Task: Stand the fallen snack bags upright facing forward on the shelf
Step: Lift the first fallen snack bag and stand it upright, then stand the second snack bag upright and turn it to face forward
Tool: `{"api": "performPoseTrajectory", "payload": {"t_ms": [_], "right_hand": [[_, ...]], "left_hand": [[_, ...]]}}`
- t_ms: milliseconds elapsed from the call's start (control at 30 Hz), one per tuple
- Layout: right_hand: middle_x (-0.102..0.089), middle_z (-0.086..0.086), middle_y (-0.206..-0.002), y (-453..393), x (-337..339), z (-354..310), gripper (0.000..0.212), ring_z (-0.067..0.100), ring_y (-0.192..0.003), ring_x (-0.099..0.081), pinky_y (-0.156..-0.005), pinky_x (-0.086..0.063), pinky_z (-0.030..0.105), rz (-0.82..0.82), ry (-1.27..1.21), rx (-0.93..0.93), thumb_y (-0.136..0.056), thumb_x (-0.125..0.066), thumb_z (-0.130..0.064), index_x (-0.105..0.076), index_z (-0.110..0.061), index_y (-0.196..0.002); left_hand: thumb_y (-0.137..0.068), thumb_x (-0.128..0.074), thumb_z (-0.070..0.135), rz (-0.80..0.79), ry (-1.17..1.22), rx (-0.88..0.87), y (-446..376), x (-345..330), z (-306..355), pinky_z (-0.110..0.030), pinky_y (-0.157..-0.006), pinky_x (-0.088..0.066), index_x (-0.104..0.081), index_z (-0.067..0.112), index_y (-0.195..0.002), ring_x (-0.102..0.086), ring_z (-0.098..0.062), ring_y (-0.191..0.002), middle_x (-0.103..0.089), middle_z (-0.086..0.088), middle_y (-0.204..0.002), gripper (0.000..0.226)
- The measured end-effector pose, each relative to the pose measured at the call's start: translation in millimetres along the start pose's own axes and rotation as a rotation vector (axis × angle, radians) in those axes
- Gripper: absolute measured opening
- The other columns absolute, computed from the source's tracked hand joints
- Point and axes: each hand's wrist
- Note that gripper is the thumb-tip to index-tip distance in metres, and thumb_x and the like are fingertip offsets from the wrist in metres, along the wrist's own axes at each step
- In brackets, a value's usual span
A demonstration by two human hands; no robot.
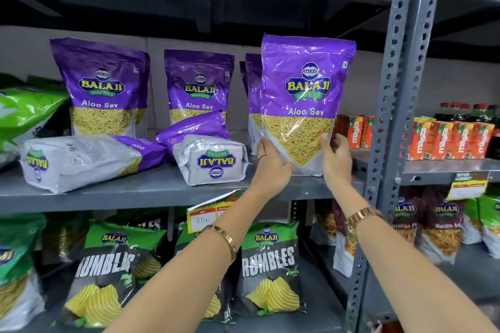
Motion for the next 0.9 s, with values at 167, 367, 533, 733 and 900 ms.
{"api": "performPoseTrajectory", "payload": {"t_ms": [167,367,533,733,900], "right_hand": [[-0.06,0.017,-0.1,31.5,-16.6,-37.5,0.021,0.019,-0.088,-0.05,-0.075,-0.031,0.016,0.176,0.117,0.621,-0.087,-0.049,-0.013,-0.056,-0.001,-0.101],[-0.066,0.017,-0.098,38.0,-58.1,-89.5,0.019,0.021,-0.074,-0.057,-0.07,-0.045,0.031,-0.118,0.007,0.488,-0.084,-0.052,-0.01,-0.06,-0.003,-0.098],[-0.064,0.014,-0.114,40.5,-96.3,-95.8,0.037,0.027,-0.103,-0.058,-0.079,-0.036,0.025,-0.388,0.114,0.213,-0.084,-0.057,-0.027,-0.055,-0.005,-0.115],[-0.055,0.015,-0.126,38.2,-126.1,-91.3,0.057,0.031,-0.114,-0.051,-0.092,-0.043,0.036,-0.691,0.236,-0.193,-0.084,-0.049,-0.049,-0.05,-0.007,-0.122],[-0.063,0.005,-0.051,39.3,-125.7,-94.7,0.033,0.025,-0.058,-0.057,-0.059,-0.044,0.03,-0.841,0.028,-0.508,-0.084,-0.051,-0.038,-0.057,-0.014,-0.062]], "left_hand": [[-0.091,-0.041,0.002,0.35,0.146,-0.181,5.3,38.6,30.5,-0.017,-0.107,-0.009,-0.014,0.002,-0.144,-0.018,-0.022,-0.141,-0.024,-0.013,-0.153,0.06],[-0.092,-0.039,0.006,0.499,0.085,-0.064,-2.5,106.0,33.0,-0.034,-0.11,-0.026,-0.019,0.002,-0.142,-0.033,-0.03,-0.134,-0.029,-0.017,-0.149,0.055],[-0.088,-0.049,0.013,0.551,-0.015,0.083,5.8,138.4,0.1,-0.036,-0.086,-0.042,-0.041,-0.004,-0.126,-0.053,-0.033,-0.107,-0.054,-0.024,-0.124,0.042],[-0.08,-0.062,0.037,0.249,0.159,0.592,18.3,165.4,-32.6,-0.038,-0.094,-0.048,-0.047,0.001,-0.114,-0.057,-0.031,-0.103,-0.059,-0.016,-0.105,0.051],[-0.076,-0.069,0.038,0.066,0.494,0.667,21.7,174.0,-45.3,-0.039,-0.085,-0.052,-0.047,0.007,-0.098,-0.056,-0.021,-0.069,-0.051,-0.007,-0.073,0.043]]}}
Point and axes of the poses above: each hand's wrist, its own y-axis away from the middle knuckle, its own x-axis out of the back of the hand, z = x × y
